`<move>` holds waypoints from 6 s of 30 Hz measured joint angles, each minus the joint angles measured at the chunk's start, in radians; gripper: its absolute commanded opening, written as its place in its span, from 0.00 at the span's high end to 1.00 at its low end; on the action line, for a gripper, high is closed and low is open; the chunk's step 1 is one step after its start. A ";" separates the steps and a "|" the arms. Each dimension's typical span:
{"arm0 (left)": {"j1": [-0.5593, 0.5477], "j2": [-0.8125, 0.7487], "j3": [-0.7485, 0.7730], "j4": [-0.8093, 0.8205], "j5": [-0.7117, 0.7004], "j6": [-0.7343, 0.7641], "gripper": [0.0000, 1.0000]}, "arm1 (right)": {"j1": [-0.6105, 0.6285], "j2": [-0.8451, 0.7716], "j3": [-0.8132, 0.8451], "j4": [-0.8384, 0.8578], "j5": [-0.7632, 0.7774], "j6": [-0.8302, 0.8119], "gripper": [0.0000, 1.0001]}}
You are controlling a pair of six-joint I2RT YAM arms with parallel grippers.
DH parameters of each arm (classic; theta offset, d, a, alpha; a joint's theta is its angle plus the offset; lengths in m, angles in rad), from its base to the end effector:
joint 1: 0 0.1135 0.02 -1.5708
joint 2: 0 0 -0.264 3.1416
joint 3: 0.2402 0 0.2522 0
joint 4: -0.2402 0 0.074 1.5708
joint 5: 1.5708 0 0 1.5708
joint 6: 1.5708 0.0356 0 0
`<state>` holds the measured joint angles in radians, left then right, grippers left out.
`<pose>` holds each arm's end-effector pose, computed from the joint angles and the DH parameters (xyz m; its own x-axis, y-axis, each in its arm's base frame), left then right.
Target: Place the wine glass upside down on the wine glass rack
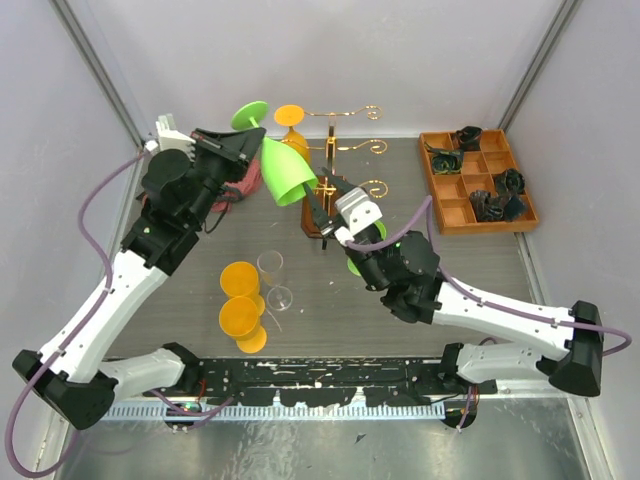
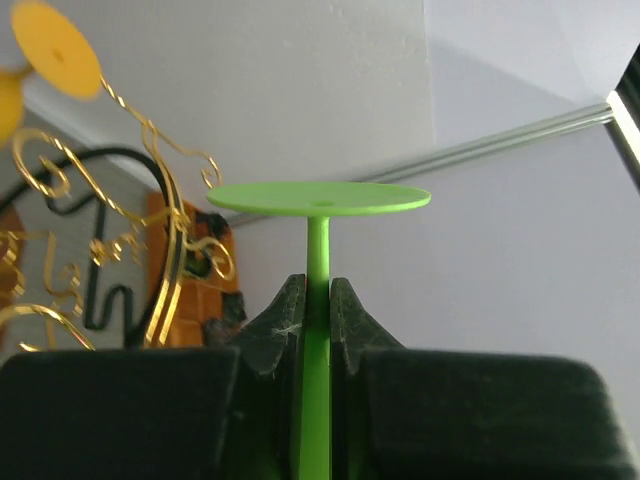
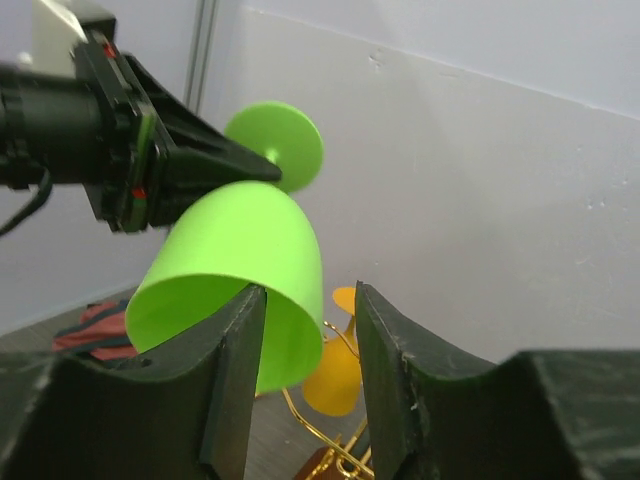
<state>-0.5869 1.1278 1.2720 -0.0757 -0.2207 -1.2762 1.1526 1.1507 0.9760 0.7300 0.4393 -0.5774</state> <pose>0.2117 -0.1315 0.4540 -0.3265 -0.9042 -0.2753 0.1586 0.2348 -0.9590 0.1171 0.2262 0.4271 0.5507 0.0228 -0.8344 -0.4531 0.8477 -0.2760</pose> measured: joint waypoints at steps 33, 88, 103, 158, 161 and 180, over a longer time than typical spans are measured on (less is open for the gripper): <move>0.476 0.269 -0.359 0.727 0.553 1.080 1.00 | 0.000 -0.410 0.113 -0.837 0.397 0.240 0.46; 0.238 0.740 -0.364 1.447 0.727 0.984 0.99 | 0.000 -0.485 0.051 -0.949 0.507 0.240 0.45; 0.240 0.768 -0.345 1.447 0.506 1.014 0.97 | 0.000 -0.447 0.051 -0.956 0.521 0.248 0.44; 0.237 0.066 -0.372 0.526 0.080 1.229 0.28 | 0.000 -0.306 0.136 -1.332 0.475 0.718 0.33; 0.237 -0.006 -0.289 0.356 0.053 1.224 0.28 | 0.000 -0.288 0.105 -1.360 0.463 0.800 0.31; 0.237 -0.132 -0.200 -0.013 0.051 1.137 0.28 | -0.035 -0.272 -0.050 -1.341 0.518 1.079 0.18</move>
<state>-0.3496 0.9962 1.0718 -0.0883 -0.1696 -0.1394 1.1175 0.8791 0.9257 -0.6113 0.9573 0.5014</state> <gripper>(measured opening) 0.722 0.830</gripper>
